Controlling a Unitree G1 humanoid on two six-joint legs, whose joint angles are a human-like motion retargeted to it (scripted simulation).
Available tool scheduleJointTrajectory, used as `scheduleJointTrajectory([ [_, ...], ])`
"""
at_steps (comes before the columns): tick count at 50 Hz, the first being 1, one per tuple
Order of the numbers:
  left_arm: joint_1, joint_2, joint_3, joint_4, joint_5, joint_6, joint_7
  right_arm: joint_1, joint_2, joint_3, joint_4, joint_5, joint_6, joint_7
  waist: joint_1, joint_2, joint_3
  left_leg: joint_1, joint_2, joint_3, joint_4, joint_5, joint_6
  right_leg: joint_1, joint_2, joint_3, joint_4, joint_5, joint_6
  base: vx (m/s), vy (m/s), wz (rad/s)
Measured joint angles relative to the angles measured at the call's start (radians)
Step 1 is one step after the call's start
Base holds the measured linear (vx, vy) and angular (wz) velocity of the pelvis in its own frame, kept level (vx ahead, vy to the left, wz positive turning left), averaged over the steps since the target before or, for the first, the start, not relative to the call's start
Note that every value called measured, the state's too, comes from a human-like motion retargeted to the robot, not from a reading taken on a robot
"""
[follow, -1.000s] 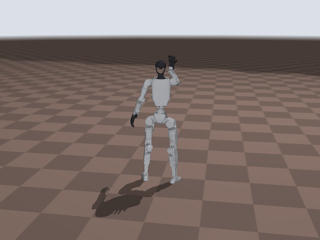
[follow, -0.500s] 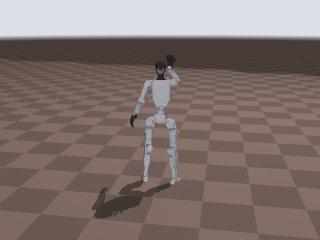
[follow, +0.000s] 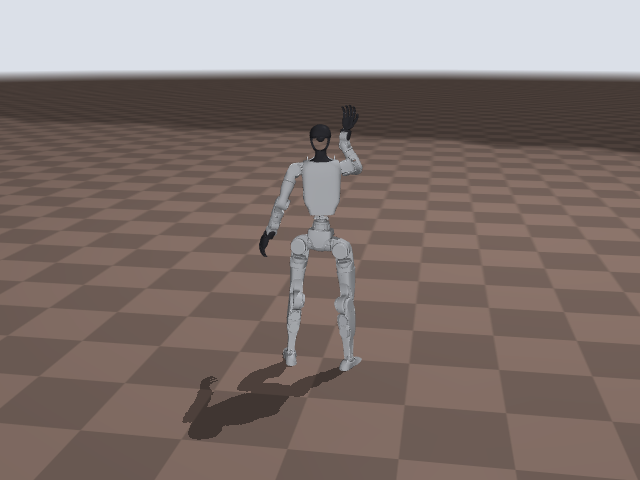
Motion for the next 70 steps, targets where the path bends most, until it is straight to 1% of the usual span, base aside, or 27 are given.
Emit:
scheduleJointTrajectory([
  [3,-0.001,0.005,0.024,-0.006,-0.010,-0.011,-0.040,-0.076,0.017,0.001,-0.249,0.001,-0.030,0.190,-0.004,-0.004,0.005,-0.012,-0.002,-0.012,0.003,0.001,0.001,-0.003,-0.003,-0.011,0.000,-0.001,0.000,0.00,0.00,0.19],
  [5,0.004,0.008,0.030,-0.010,-0.006,-0.018,-0.073,-0.129,0.022,0.018,-0.385,0.028,-0.017,0.349,-0.008,-0.005,0.004,-0.018,-0.003,-0.019,0.006,0.002,0.002,-0.003,-0.004,-0.017,-0.001,0.000,0.001,0.00,0.00,0.00],
  [8,0.019,0.006,0.031,-0.013,0.011,-0.015,-0.120,-0.183,0.013,0.013,-0.470,0.027,0.078,0.549,-0.012,-0.004,-0.003,-0.024,-0.005,-0.025,0.009,0.002,0.006,-0.004,-0.006,-0.022,-0.002,0.000,0.000,0.00,0.00,0.00],
  [10,0.019,0.000,0.031,-0.006,0.021,-0.010,-0.138,-0.180,0.010,-0.015,-0.449,0.024,0.134,0.621,-0.015,-0.002,-0.003,-0.023,-0.005,-0.026,0.011,0.000,0.007,-0.003,-0.007,-0.022,-0.001,-0.001,-0.001,0.00,0.00,0.00],
  [12,0.015,-0.006,0.028,0.002,0.023,-0.009,-0.133,-0.133,0.019,-0.044,-0.365,0.042,0.134,0.604,-0.017,-0.002,-0.002,-0.018,-0.005,-0.023,0.012,-0.001,0.008,0.000,-0.007,-0.019,0.001,-0.002,-0.002,0.00,0.00,0.00],
  [13,0.014,-0.009,0.025,0.005,0.023,-0.010,-0.124,-0.101,0.027,-0.055,-0.309,0.062,0.118,0.573,-0.017,-0.002,-0.002,-0.014,-0.005,-0.020,0.012,-0.002,0.007,0.002,-0.007,-0.016,0.002,-0.003,-0.001,0.00,0.00,0.00],
  [17,0.003,-0.008,-0.003,0.016,0.017,-0.018,-0.080,-0.004,0.053,-0.084,-0.012,0.165,0.028,0.392,-0.013,-0.006,0.001,0.004,-0.003,-0.005,0.009,-0.005,0.003,0.009,-0.005,-0.003,0.006,-0.004,0.000,0.00,0.00,-0.09],
  [18,0.002,-0.007,-0.011,0.015,0.012,-0.020,-0.063,0.007,0.057,-0.083,0.068,0.183,0.005,0.320,-0.012,-0.007,0.001,0.008,-0.003,-0.001,0.008,-0.005,0.001,0.010,-0.005,0.001,0.006,-0.004,0.001,-0.01,0.01,-0.18],
  [20,-0.002,-0.005,-0.026,0.012,-0.001,-0.017,-0.024,0.015,0.062,-0.073,0.215,0.204,-0.035,0.129,-0.010,-0.008,0.001,0.015,-0.002,0.006,0.005,-0.005,-0.002,0.011,-0.003,0.007,0.006,-0.003,0.002,0.00,0.00,0.00],
  [23,-0.011,-0.005,-0.037,0.007,-0.020,-0.008,0.027,-0.001,0.064,-0.041,0.343,0.193,-0.069,-0.168,-0.009,-0.009,0.004,0.019,0.002,0.015,0.001,-0.003,-0.009,0.009,0.002,0.013,0.003,0.000,0.002,0.00,0.00,0.00],
  [25,-0.009,-0.007,-0.038,0.003,-0.020,-0.005,0.037,-0.006,0.057,-0.014,0.342,0.159,-0.064,-0.240,-0.009,-0.007,0.003,0.017,0.002,0.016,0.000,-0.002,-0.010,0.007,0.003,0.015,0.000,0.002,0.002,0.00,0.00,0.00],
  [27,-0.008,-0.008,-0.032,0.002,-0.012,0.000,0.026,-0.015,0.046,0.011,0.257,0.105,-0.039,-0.197,-0.009,-0.006,0.005,0.012,0.000,0.013,-0.001,-0.001,-0.008,0.004,0.001,0.013,-0.001,0.004,0.002,0.00,0.00,0.00],
  [30,-0.005,-0.009,-0.017,-0.002,0.003,-0.001,-0.005,-0.041,0.030,0.027,0.061,0.025,-0.004,-0.030,-0.009,-0.003,0.007,0.001,-0.004,0.005,0.001,0.001,-0.003,0.000,-0.003,0.007,-0.003,0.005,0.002,0.00,0.00,0.00],
  [35,0.002,-0.001,0.005,-0.022,0.008,-0.024,-0.059,-0.140,0.035,0.049,-0.304,-0.034,-0.029,0.275,-0.003,-0.007,0.010,-0.017,-0.006,-0.009,0.005,0.005,-0.001,-0.007,-0.005,-0.004,-0.006,0.007,0.002,0.00,0.00,0.00],
  [38,0.005,0.000,0.009,-0.027,0.012,-0.024,-0.096,-0.188,0.050,0.053,-0.470,-0.011,0.022,0.462,-0.001,-0.008,0.011,-0.023,-0.008,-0.015,0.008,0.005,0.002,-0.008,-0.007,-0.008,-0.006,0.008,0.002,0.00,0.00,0.00],
  [40,0.004,-0.001,0.010,-0.024,0.018,-0.019,-0.113,-0.186,0.066,0.028,-0.512,0.013,0.061,0.544,-0.001,-0.008,0.013,-0.023,-0.009,-0.018,0.010,0.005,0.005,-0.007,-0.009,-0.009,-0.005,0.007,0.001,0.00,0.00,0.00],
  [43,-0.002,-0.005,0.010,-0.014,0.029,-0.014,-0.112,-0.090,0.101,-0.036,-0.449,0.056,0.069,0.548,0.000,-0.011,0.018,-0.017,-0.009,-0.016,0.012,0.003,0.009,-0.003,-0.010,-0.007,-0.003,0.005,-0.001,0.00,0.00,0.00],
  [46,-0.009,-0.008,0.010,-0.002,0.032,-0.015,-0.090,0.053,0.129,-0.094,-0.275,0.087,0.038,0.458,0.002,-0.019,0.021,-0.006,-0.008,-0.010,0.011,0.001,0.010,0.002,-0.009,-0.001,0.001,0.004,-0.001,0.00,0.00,0.00],
  [48,-0.012,-0.008,0.005,0.005,0.029,-0.019,-0.066,0.126,0.132,-0.112,-0.116,0.086,0.017,0.364,0.004,-0.023,0.022,0.002,-0.007,-0.003,0.009,0.000,0.010,0.004,-0.008,0.005,0.003,0.003,-0.001,0.00,0.00,0.00],
  [50,-0.013,-0.008,-0.008,0.007,0.020,-0.023,-0.034,0.164,0.128,-0.106,0.054,0.089,0.000,0.236,0.005,-0.025,0.022,0.008,-0.006,0.003,0.006,0.000,0.007,0.005,-0.007,0.010,0.004,0.004,0.000,0.00,0.00,0.00],
  [53,-0.018,0.000,-0.041,0.008,0.002,-0.025,0.010,0.155,0.124,-0.073,0.274,0.171,-0.033,0.026,0.006,-0.027,0.021,0.011,-0.002,0.012,0.002,0.002,0.000,0.003,-0.001,0.015,0.003,0.007,0.002,0.00,0.00,0.00],
  [55,-0.016,0.005,-0.059,0.003,0.001,-0.028,0.016,0.141,0.119,-0.054,0.353,0.223,-0.055,-0.046,0.006,-0.026,0.016,0.009,0.002,0.016,0.001,0.004,-0.005,-0.001,0.004,0.017,-0.001,0.011,0.002,0.00,0.00,0.00],
  [57,-0.013,0.011,-0.064,-0.003,0.010,-0.030,-0.001,0.118,0.099,-0.035,0.341,0.231,-0.058,-0.016,0.008,-0.025,0.014,0.003,0.003,0.015,0.000,0.006,-0.006,-0.005,0.006,0.016,-0.004,0.014,0.002,0.00,0.00,0.00],
  [59,-0.012,0.012,-0.057,-0.006,0.021,-0.033,-0.022,0.094,0.075,-0.023,0.246,0.207,-0.050,0.093,0.010,-0.024,0.015,-0.006,0.001,0.010,0.000,0.008,-0.005,-0.010,0.004,0.012,-0.006,0.016,0.002,0.00,0.00,0.00],
  [63,-0.004,0.008,-0.026,-0.008,0.021,-0.033,-0.044,0.020,0.042,-0.006,-0.081,0.150,-0.032,0.319,0.008,-0.021,0.015,-0.024,-0.005,-0.007,0.001,0.012,-0.003,-0.016,-0.002,-0.001,-0.010,0.018,0.002,-0.01,0.02,0.15],
  [67,0.015,0.010,-0.011,-0.022,0.022,-0.031,-0.072,-0.083,0.031,0.060,-0.438,0.106,-0.008,0.464,0.004,-0.019,0.006,-0.040,-0.010,-0.024,0.002,0.017,-0.004,-0.019,-0.007,-0.018,-0.015,0.020,0.002,0.00,0.02,0.22],
  [70,0.021,0.009,-0.009,-0.026,0.036,-0.025,-0.104,-0.138,0.026,0.071,-0.614,0.046,0.047,0.561,-0.001,-0.016,0.003,-0.047,-0.014,-0.036,0.004,0.017,-0.003,-0.017,-0.012,-0.028,-0.015,0.019,0.002,0.00,0.01,0.13],
])
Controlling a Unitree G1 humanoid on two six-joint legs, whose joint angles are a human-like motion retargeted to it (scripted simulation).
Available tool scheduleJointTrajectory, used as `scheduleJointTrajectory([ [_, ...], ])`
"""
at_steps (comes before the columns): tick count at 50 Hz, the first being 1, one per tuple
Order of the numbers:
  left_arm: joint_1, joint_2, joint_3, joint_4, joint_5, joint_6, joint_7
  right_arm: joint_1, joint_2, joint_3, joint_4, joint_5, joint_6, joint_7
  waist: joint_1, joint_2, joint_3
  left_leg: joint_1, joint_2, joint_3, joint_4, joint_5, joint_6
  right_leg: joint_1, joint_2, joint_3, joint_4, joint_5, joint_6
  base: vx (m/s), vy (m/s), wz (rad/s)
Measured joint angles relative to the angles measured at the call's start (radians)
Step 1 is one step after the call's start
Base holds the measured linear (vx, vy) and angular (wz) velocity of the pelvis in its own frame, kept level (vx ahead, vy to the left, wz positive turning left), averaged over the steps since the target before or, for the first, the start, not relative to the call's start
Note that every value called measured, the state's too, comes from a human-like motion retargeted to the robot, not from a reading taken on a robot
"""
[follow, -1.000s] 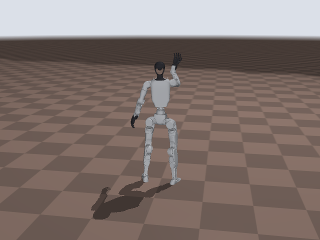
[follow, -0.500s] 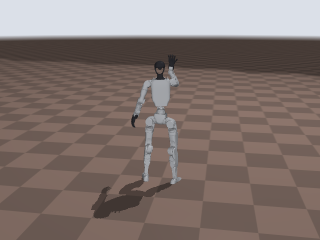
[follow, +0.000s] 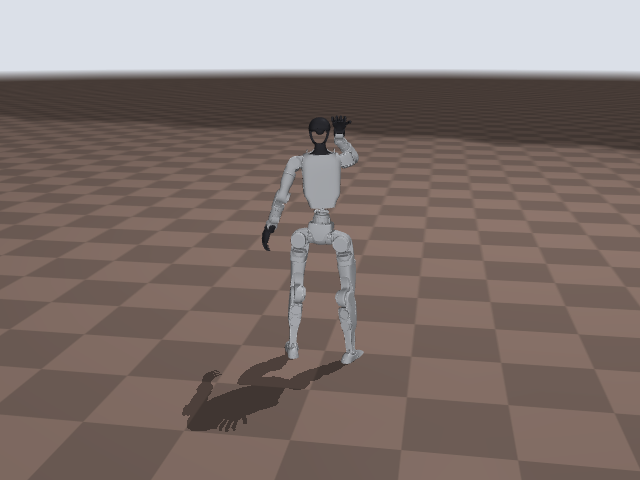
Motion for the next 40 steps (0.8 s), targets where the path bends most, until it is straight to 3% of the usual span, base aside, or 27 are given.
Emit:
scheduleJointTrajectory([
  [4,-0.005,-0.010,-0.001,0.009,0.020,0.008,-0.006,0.098,0.028,-0.081,0.024,-0.014,0.018,-0.004,-0.003,0.005,0.000,0.007,-0.004,-0.005,0.004,-0.004,0.003,0.009,-0.006,-0.003,0.005,-0.004,0.000,0.00,0.00,0.00],
  [8,-0.017,-0.018,-0.001,0.024,0.025,0.007,0.028,0.324,0.080,-0.160,0.262,0.046,-0.028,-0.123,0.003,0.004,-0.001,0.026,-0.004,0.006,0.005,-0.009,0.006,0.018,-0.006,0.009,0.011,-0.007,0.000,0.00,0.00,-0.10],
  [14,-0.030,-0.013,-0.038,0.025,-0.014,0.004,0.120,0.417,0.114,-0.145,0.746,0.147,-0.085,-0.470,0.011,0.004,-0.008,0.045,0.006,0.038,0.001,-0.012,-0.003,0.014,0.005,0.037,0.014,-0.005,0.000,-0.01,-0.01,-0.24],
  [18,-0.030,0.000,-0.060,0.009,-0.015,0.012,0.130,0.371,0.106,-0.099,0.809,0.179,-0.132,-0.642,0.011,0.002,-0.013,0.042,0.013,0.049,-0.003,-0.009,-0.009,0.005,0.014,0.044,0.009,0.001,0.000,-0.01,-0.01,-0.04],
  [23,-0.023,0.004,-0.035,0.005,0.002,0.006,0.100,0.246,0.025,-0.072,0.583,-0.006,-0.110,-0.508,0.000,-0.001,-0.016,0.022,0.011,0.039,-0.005,-0.002,-0.007,-0.007,0.013,0.037,0.004,0.005,0.000,0.00,0.00,0.00],
  [30,-0.015,0.005,0.018,0.003,0.039,-0.009,0.022,-0.024,-0.158,-0.070,0.348,-0.701,0.014,-0.527,-0.015,-0.011,-0.013,0.002,0.006,0.019,-0.007,0.004,-0.003,-0.015,0.008,0.020,0.001,0.006,0.000,0.00,0.00,0.00],
  [33,-0.015,0.006,0.018,0.000,0.034,-0.004,0.009,-0.044,-0.179,-0.041,0.343,-0.661,0.046,-0.481,-0.018,-0.015,-0.009,0.002,0.008,0.019,-0.005,0.004,-0.003,-0.015,0.009,0.019,0.002,0.006,0.000,0.00,0.00,0.00],
  [40,-0.030,-0.017,0.010,0.022,0.011,-0.001,0.028,0.169,-0.074,-0.108,0.481,-0.115,-0.007,-0.233,-0.010,-0.023,0.010,0.022,0.018,0.042,0.002,-0.006,-0.001,-0.009,0.019,0.041,0.008,0.004,0.000,0.00,-0.01,-0.12],
])
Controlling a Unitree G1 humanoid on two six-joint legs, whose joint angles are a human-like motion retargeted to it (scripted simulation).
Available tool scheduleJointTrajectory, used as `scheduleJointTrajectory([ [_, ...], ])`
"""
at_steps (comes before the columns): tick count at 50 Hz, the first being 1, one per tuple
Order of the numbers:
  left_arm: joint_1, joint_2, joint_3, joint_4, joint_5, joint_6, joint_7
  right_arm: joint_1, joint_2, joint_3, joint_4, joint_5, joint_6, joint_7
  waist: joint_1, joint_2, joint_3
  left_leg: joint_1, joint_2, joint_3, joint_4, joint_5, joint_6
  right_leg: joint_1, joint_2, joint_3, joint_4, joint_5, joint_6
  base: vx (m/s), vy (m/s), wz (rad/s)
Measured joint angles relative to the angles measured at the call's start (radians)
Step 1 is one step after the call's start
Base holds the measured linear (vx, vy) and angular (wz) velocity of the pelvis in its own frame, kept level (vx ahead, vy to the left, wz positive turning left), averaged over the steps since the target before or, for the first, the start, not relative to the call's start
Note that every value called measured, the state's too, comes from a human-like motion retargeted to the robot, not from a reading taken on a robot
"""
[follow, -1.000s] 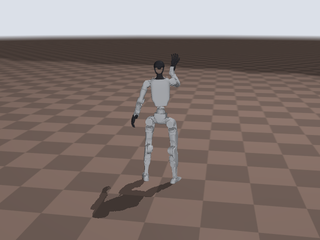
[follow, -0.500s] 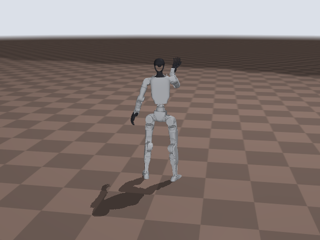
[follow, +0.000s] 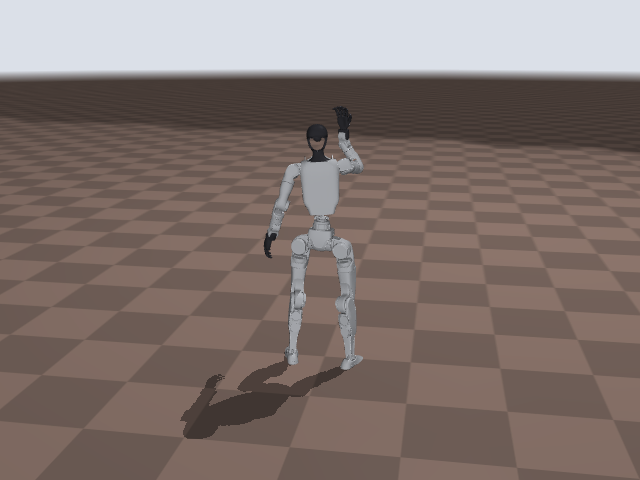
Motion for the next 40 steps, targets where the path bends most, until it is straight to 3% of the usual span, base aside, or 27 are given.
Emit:
scheduleJointTrajectory([
  [2,0.002,-0.010,0.004,0.001,-0.007,0.004,0.026,0.064,0.037,-0.023,0.019,0.021,-0.028,-0.073,0.004,-0.002,0.005,0.007,0.002,0.009,0.000,-0.003,0.002,0.000,0.002,0.009,0.003,-0.001,0.000,0.01,-0.01,-0.22],
  [6,0.006,-0.024,-0.001,-0.012,-0.030,0.027,0.096,0.115,0.104,-0.010,-0.062,-0.090,-0.085,-0.453,0.008,-0.003,0.017,0.017,0.005,0.025,-0.004,-0.005,0.002,-0.003,0.007,0.023,0.006,-0.001,0.000,0.00,0.00,-0.15],
  [8,0.015,-0.024,-0.013,-0.024,-0.031,0.032,0.100,0.098,0.121,0.015,-0.138,-0.138,-0.100,-0.550,0.007,-0.002,0.015,0.016,0.009,0.030,-0.006,-0.005,0.001,-0.008,0.011,0.028,0.004,0.001,0.000,0.00,0.00,0.00],
  [10,0.024,-0.018,-0.025,-0.033,-0.016,0.035,0.073,0.060,0.120,0.041,-0.231,-0.184,-0.091,-0.534,0.005,-0.002,0.011,0.011,0.011,0.032,-0.006,-0.005,0.002,-0.013,0.014,0.029,0.001,0.004,0.000,0.00,0.00,0.00],
  [16,0.018,-0.008,-0.016,-0.026,0.027,0.009,-0.004,-0.093,0.120,0.080,-0.498,-0.153,-0.070,-0.106,-0.002,0.001,0.001,-0.007,0.013,0.027,-0.002,-0.004,0.004,-0.023,0.017,0.024,-0.005,0.006,0.000,0.00,0.00,0.00],
  [19,0.006,-0.015,0.006,-0.020,0.014,0.004,-0.005,-0.091,0.134,0.036,-0.487,-0.132,-0.038,0.000,-0.006,0.004,0.001,-0.007,0.009,0.022,0.001,-0.005,0.008,-0.020,0.011,0.020,-0.003,0.003,0.000,0.00,0.00,0.00],
  [26,-0.028,0.003,-0.001,-0.022,-0.012,-0.003,0.047,0.115,0.162,-0.053,-0.004,-0.134,-0.057,-0.254,0.002,0.004,0.003,0.020,0.006,0.024,-0.002,-0.010,0.011,0.000,0.006,0.022,0.008,-0.007,0.000,0.00,0.00,0.00],
  [29,-0.042,0.023,-0.029,-0.013,-0.025,-0.010,0.073,0.138,0.161,-0.032,0.287,-0.014,-0.045,-0.333,0.009,0.004,-0.002,0.029,0.009,0.030,-0.004,-0.011,0.006,0.004,0.010,0.024,0.010,-0.009,0.000,0.00,0.00,0.00],
  [32,-0.054,0.036,-0.049,-0.004,-0.033,-0.016,0.081,0.129,0.155,0.004,0.471,0.148,-0.034,-0.310,0.017,0.004,-0.007,0.030,0.013,0.032,-0.005,-0.011,0.001,0.005,0.014,0.024,0.008,-0.009,0.000,0.00,0.00,0.00],
  [35,-0.047,0.034,-0.043,-0.005,-0.027,-0.021,0.081,0.121,0.134,0.023,0.451,0.149,-0.048,-0.270,0.022,0.008,-0.013,0.026,0.011,0.027,-0.005,-0.011,0.003,0.005,0.012,0.019,0.005,-0.009,0.000,0.00,0.00,0.00],
  [40,-0.019,0.019,-0.016,-0.009,-0.025,-0.008,0.068,0.028,0.088,0.016,0.125,-0.009,-0.051,-0.185,0.013,0.017,-0.017,0.009,0.001,0.003,-0.002,-0.010,0.005,0.006,-0.001,-0.002,0.004,-0.013,0.000,0.02,0.02,0.24],
])
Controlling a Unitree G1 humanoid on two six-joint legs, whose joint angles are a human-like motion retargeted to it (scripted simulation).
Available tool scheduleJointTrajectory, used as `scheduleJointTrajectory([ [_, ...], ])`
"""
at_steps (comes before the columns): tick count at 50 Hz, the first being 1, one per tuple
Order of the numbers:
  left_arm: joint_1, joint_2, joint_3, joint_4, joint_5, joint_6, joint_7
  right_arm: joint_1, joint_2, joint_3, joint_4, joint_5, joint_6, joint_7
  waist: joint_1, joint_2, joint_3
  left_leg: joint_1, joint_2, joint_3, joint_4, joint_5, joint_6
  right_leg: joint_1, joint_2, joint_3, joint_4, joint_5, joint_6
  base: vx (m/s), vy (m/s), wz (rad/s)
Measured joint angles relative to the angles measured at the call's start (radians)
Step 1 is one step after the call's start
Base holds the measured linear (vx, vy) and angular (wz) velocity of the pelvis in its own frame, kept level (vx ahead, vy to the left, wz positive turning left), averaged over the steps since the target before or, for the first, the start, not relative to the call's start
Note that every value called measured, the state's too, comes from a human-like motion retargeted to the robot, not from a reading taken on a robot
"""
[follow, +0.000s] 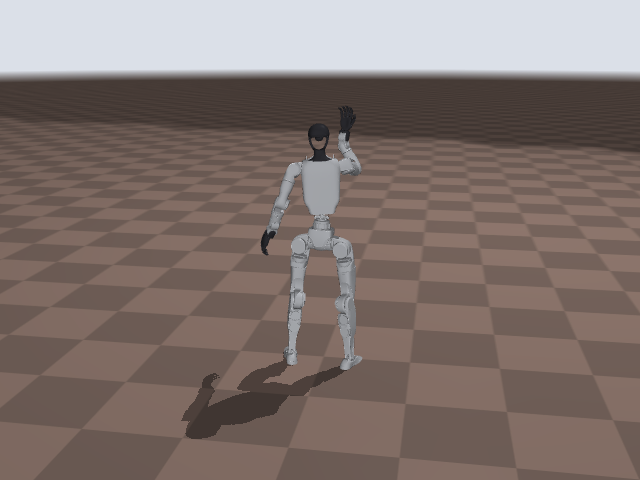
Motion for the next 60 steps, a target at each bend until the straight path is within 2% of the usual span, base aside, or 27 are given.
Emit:
scheduleJointTrajectory([
  [5,0.025,-0.005,0.009,-0.010,0.012,0.010,-0.045,-0.154,-0.017,0.070,-0.392,-0.058,-0.033,0.090,-0.013,0.002,-0.005,-0.018,-0.006,-0.023,0.003,0.004,-0.001,0.000,-0.008,-0.022,-0.004,-0.001,0.000,0.02,0.01,0.23],
  [10,0.041,-0.028,0.019,0.001,0.021,0.014,-0.071,-0.218,-0.001,0.038,-0.512,-0.140,-0.014,0.146,-0.027,0.007,-0.005,-0.020,-0.012,-0.033,0.007,0.002,0.001,0.006,-0.016,-0.032,-0.001,-0.007,-0.001,0.00,0.00,0.00],
  [15,0.031,-0.040,0.005,0.016,0.035,0.019,-0.045,0.004,0.061,-0.049,-0.316,-0.132,-0.045,-0.017,-0.024,0.005,0.003,-0.002,-0.010,-0.024,0.008,-0.003,0.006,0.015,-0.015,-0.023,0.005,-0.011,-0.005,0.00,0.00,0.00],
  [18,0.025,-0.044,-0.008,0.014,0.026,0.016,-0.014,0.168,0.112,-0.066,-0.134,-0.016,-0.072,-0.113,-0.014,0.004,0.005,0.011,-0.007,-0.013,0.006,-0.006,0.007,0.019,-0.011,-0.013,0.008,-0.013,-0.005,0.00,0.00,-0.06],
  [23,0.017,-0.037,-0.044,0.011,0.002,0.008,0.041,0.276,0.173,-0.065,0.190,0.295,-0.084,-0.157,-0.006,0.003,0.004,0.022,-0.001,-0.001,0.004,-0.008,0.002,0.022,-0.005,-0.005,0.010,-0.013,-0.003,0.00,0.00,0.00],
  [27,0.013,-0.021,-0.058,0.005,0.010,0.004,0.037,0.237,0.150,-0.057,0.268,0.328,-0.096,-0.159,-0.005,-0.001,0.001,0.018,0.000,-0.005,0.001,-0.006,0.002,0.020,-0.003,-0.009,0.007,-0.011,-0.002,0.00,0.00,0.00],
  [32,0.013,-0.006,-0.028,0.001,0.000,0.004,0.021,0.088,0.058,-0.039,0.086,0.166,-0.091,-0.099,-0.007,-0.007,-0.002,0.000,-0.001,-0.022,0.000,-0.001,0.002,0.015,-0.004,-0.026,0.003,-0.009,-0.002,0.00,0.00,0.11],
  [37,0.014,0.002,0.013,-0.007,-0.010,0.004,-0.004,-0.113,-0.021,0.038,-0.224,-0.028,-0.097,-0.055,-0.008,-0.015,-0.003,-0.017,-0.004,-0.042,0.002,0.004,0.000,0.014,-0.008,-0.045,-0.002,-0.009,-0.002,0.00,0.00,0.16],
  [40,0.018,-0.001,0.031,-0.011,-0.012,0.000,-0.022,-0.206,-0.036,0.086,-0.410,-0.103,-0.096,0.005,-0.007,-0.018,-0.002,-0.022,-0.006,-0.050,0.004,0.005,0.000,0.015,-0.010,-0.054,-0.004,-0.009,-0.002,0.00,0.00,0.00],
  [44,0.016,-0.017,0.039,-0.004,-0.005,0.002,-0.041,-0.202,-0.024,0.055,-0.494,-0.167,-0.067,0.060,-0.004,-0.019,0.002,-0.020,-0.006,-0.054,0.007,0.004,0.003,0.020,-0.011,-0.056,-0.002,-0.012,-0.005,0.00,0.00,0.00],
  [50,0.012,-0.035,0.018,0.006,0.029,0.017,-0.028,0.081,0.044,-0.073,-0.297,-0.149,-0.057,-0.060,0.010,-0.022,0.009,0.001,-0.004,-0.042,0.008,-0.003,0.010,0.029,-0.009,-0.042,0.005,-0.017,-0.009,0.00,0.00,0.00],
  [57,0.017,-0.035,-0.044,0.006,-0.009,0.013,0.041,0.252,0.083,-0.027,0.153,0.262,-0.087,-0.199,0.013,-0.025,0.006,0.017,-0.001,-0.022,0.004,-0.006,0.002,0.032,-0.005,-0.026,0.005,-0.015,-0.002,0.00,0.00,0.00],
  [60,0.026,-0.029,-0.057,0.005,0.002,0.011,0.044,0.233,0.071,-0.013,0.212,0.325,-0.111,-0.212,0.008,-0.024,0.001,0.013,-0.001,-0.020,0.002,-0.004,0.001,0.029,-0.004,-0.025,0.001,-0.012,0.000,0.00,0.00,0.00],
])
